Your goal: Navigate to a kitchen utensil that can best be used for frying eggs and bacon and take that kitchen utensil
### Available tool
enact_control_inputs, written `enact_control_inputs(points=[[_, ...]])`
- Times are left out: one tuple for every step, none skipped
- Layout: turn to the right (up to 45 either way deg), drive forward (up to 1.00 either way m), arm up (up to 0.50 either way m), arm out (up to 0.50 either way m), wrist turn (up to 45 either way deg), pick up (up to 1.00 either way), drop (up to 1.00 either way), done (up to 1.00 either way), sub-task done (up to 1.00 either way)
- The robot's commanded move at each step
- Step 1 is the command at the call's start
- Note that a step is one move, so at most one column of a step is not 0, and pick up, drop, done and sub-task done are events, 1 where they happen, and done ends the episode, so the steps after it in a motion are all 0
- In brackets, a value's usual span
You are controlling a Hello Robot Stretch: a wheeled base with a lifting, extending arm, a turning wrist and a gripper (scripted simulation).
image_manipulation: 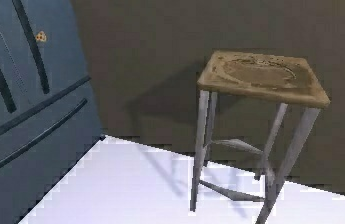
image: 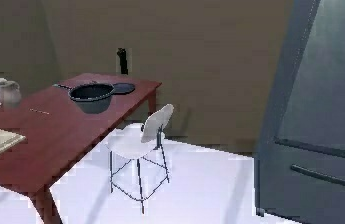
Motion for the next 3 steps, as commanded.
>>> enact_control_inputs(points=[[6.0, 0.0, 0.0, 0.0, 0.0, 0.0, 0.0, 0.0, 0.0], [0.0, 0.85, 0.0, 0.0, 0.0, 0.0, 0.0, 0.0, 0.0], [-45.0, 0.0, 0.0, 0.0, 0.0, 0.0, 0.0, 0.0, 0.0]])
